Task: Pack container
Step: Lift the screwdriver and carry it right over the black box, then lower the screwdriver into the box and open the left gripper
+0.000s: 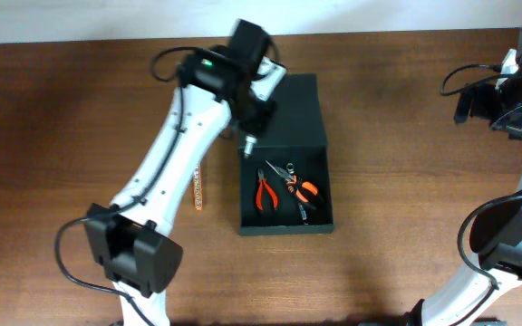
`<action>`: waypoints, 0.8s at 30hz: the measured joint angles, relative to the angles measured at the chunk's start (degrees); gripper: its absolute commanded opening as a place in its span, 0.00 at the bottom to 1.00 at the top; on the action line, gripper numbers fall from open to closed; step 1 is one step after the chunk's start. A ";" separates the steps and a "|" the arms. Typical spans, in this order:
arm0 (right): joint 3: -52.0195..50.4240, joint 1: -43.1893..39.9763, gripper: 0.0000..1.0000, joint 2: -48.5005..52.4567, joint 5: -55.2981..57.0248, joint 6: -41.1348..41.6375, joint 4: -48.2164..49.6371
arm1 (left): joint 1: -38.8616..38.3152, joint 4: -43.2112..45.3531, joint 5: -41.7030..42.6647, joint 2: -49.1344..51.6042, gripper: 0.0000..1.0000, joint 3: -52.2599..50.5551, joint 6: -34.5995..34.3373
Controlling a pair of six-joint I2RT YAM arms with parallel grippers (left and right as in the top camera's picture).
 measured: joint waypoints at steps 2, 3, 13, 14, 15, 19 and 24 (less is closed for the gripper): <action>0.00 0.00 0.99 0.00 0.00 0.00 0.00 | -2.38 0.00 0.00 0.00 0.20 0.00 0.00; 0.00 0.00 0.99 0.00 0.00 0.02 0.00 | -3.61 0.02 0.00 0.00 0.20 0.00 0.00; 0.00 0.00 0.99 0.00 0.00 0.02 0.00 | -7.93 0.92 0.00 -0.02 0.20 -3.58 0.02; 0.00 0.00 0.99 0.00 0.00 0.02 0.00 | -7.91 1.07 0.00 -0.02 0.20 -4.50 0.00; 0.00 0.00 0.99 0.00 0.00 0.02 0.02 | -7.89 1.18 0.00 -0.02 0.20 -5.66 0.00; 0.00 0.00 0.99 0.00 0.02 0.00 0.00 | -7.89 1.36 0.00 -0.02 0.20 -10.51 0.02; 0.00 0.00 0.99 0.00 0.00 0.02 0.00 | -7.89 1.92 0.00 -0.02 0.20 -13.66 0.02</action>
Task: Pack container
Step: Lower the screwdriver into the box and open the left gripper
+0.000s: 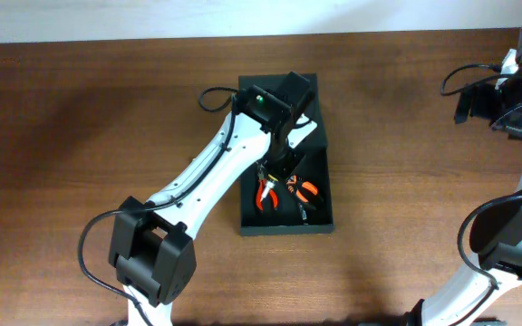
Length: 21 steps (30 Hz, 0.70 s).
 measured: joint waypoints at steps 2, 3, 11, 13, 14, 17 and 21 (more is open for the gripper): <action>0.00 0.00 0.99 0.00 0.00 0.00 0.00 | 0.00 0.33 0.00 0.00 0.21 -1.03 -0.02; 0.00 0.00 0.99 0.00 0.00 0.02 0.00 | 0.00 0.48 0.00 0.00 0.21 -1.53 -0.13; 0.00 0.00 0.99 0.00 0.00 0.02 0.00 | 0.00 2.21 0.00 0.00 0.21 -4.61 -6.60; 0.00 0.00 0.99 0.00 0.00 -0.02 0.00 | 0.00 2.64 0.00 0.00 0.21 -4.63 -8.61; 0.00 0.00 0.99 0.00 0.00 -0.04 0.00 | 0.00 2.78 0.00 0.00 0.21 -4.63 -9.64; 0.00 0.00 0.99 0.00 0.00 -0.02 0.00 | 0.00 2.86 -0.02 0.00 0.21 -4.63 -12.48; 0.00 0.00 0.99 0.00 0.00 0.00 0.00 | 0.00 2.86 -0.70 0.00 0.20 -4.63 -16.06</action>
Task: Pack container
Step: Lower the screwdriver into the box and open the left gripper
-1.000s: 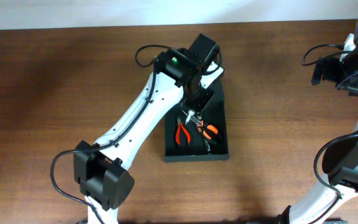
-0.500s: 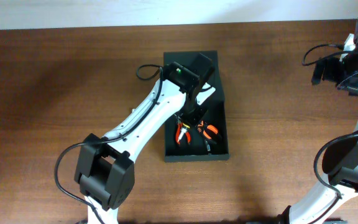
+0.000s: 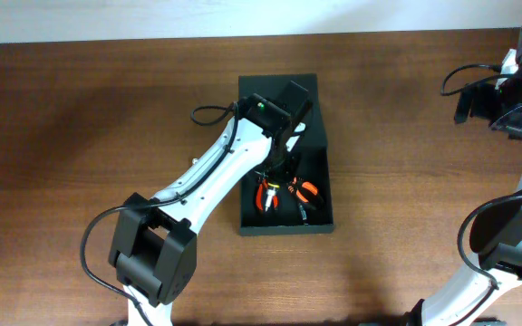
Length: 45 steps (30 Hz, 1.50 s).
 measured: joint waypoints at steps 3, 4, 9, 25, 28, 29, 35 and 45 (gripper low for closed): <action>0.00 0.00 0.99 0.00 0.00 0.00 0.00 | 0.00 -0.04 -1.09 0.00 0.21 0.00 -3.04; 0.00 0.00 0.99 0.00 0.00 -0.02 0.00 | 0.00 -0.09 -1.38 0.00 0.21 0.00 -4.17; 0.00 0.00 0.99 0.00 0.00 -0.02 0.00 | 0.00 -1.11 -4.26 0.00 0.21 0.00 -9.97; 0.00 0.00 0.99 0.00 0.00 -0.02 0.00 | 0.22 2.86 -7.56 0.00 0.21 -7.41 -17.46; 0.00 0.00 0.99 0.00 0.00 -0.02 0.00 | 0.22 3.96 -7.52 0.00 0.21 -7.45 -17.90; 0.00 0.00 0.99 0.00 0.00 -0.02 0.00 | 0.22 4.57 -7.50 0.00 0.22 -7.45 -17.99; 0.00 0.00 0.99 0.00 0.00 -0.02 0.00 | 0.22 5.70 -7.30 0.00 0.24 -7.45 -18.27; 0.00 0.00 0.99 0.00 0.02 0.00 0.00 | 0.22 7.39 -7.32 0.13 0.24 -7.45 -18.29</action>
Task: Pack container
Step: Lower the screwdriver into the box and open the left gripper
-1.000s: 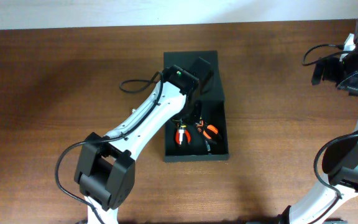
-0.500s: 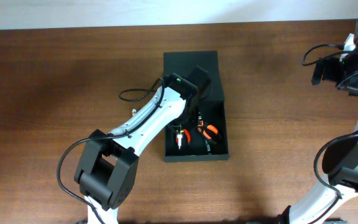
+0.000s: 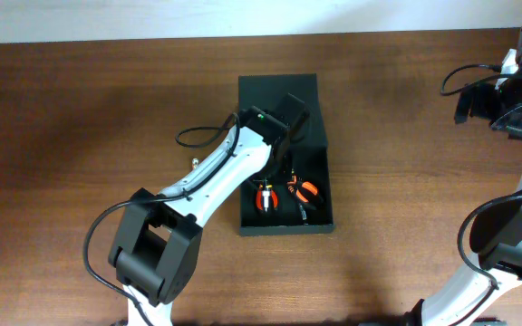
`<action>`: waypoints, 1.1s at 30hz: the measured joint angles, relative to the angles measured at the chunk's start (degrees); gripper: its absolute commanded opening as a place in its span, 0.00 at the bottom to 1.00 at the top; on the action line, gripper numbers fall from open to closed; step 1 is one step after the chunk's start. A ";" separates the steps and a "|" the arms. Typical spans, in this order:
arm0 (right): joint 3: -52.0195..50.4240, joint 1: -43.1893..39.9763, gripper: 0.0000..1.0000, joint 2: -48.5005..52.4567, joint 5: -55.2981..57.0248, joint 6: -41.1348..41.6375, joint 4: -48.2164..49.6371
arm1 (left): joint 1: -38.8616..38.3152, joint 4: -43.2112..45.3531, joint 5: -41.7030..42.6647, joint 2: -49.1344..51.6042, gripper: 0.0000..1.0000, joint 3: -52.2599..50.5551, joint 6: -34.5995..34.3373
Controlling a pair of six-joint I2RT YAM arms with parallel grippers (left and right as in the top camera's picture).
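A black open container (image 3: 324,154) lies mid-table, its lid flap at the far end. Inside, near the front, lie red-handled pliers (image 3: 265,199) and an orange-handled cutter (image 3: 303,192). My left gripper (image 3: 277,168) reaches down into the container just behind the pliers. The wrist covers its fingers, so what they hold stays hidden. My right gripper (image 3: 468,103) hangs at the far right edge, away from the container, its fingers too dark to read.
The left arm (image 3: 216,177) crosses the table and the container's left wall. A small pale spot (image 3: 192,163) shows on the wood beside that arm. The right arm's base (image 3: 506,244) stands at the right front.
My left gripper has moved a little toward the front and lower inside the container, closer to the pliers. The right arm has not moved.
My left gripper was at the container's far left corner with a pale-tipped thing under it, and an orange tool lay on the table to the left. Then it was over the container's middle. Now it sits deep inside by the pliers, the arm covering that table spot.
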 measured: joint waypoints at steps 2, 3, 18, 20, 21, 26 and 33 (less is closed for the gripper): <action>0.00 0.00 0.99 0.00 0.00 -0.02 0.00 | 0.00 0.02 0.00 0.70 0.24 0.00 0.02; 0.00 0.00 0.99 0.00 -0.02 0.02 0.00 | 0.00 0.02 0.00 1.25 0.24 0.00 0.00; 0.00 0.00 0.99 0.00 -0.02 -0.02 0.00 | 0.00 0.13 0.02 6.64 0.56 -0.11 -0.17; 0.00 0.00 0.99 0.00 -0.02 0.00 0.00 | 0.00 0.15 -0.02 6.64 0.59 -0.11 -0.02; 0.00 0.00 0.99 0.00 -0.02 0.00 0.00 | 0.00 0.17 -0.04 6.64 0.60 -0.11 -0.20; 0.00 0.00 0.99 0.00 -0.02 -0.02 0.00 | 0.00 1.01 -0.66 6.64 0.64 -0.11 -0.17; 0.00 0.00 0.99 0.00 -0.02 0.00 -0.02 | 0.28 0.13 -1.31 6.64 0.72 2.27 2.62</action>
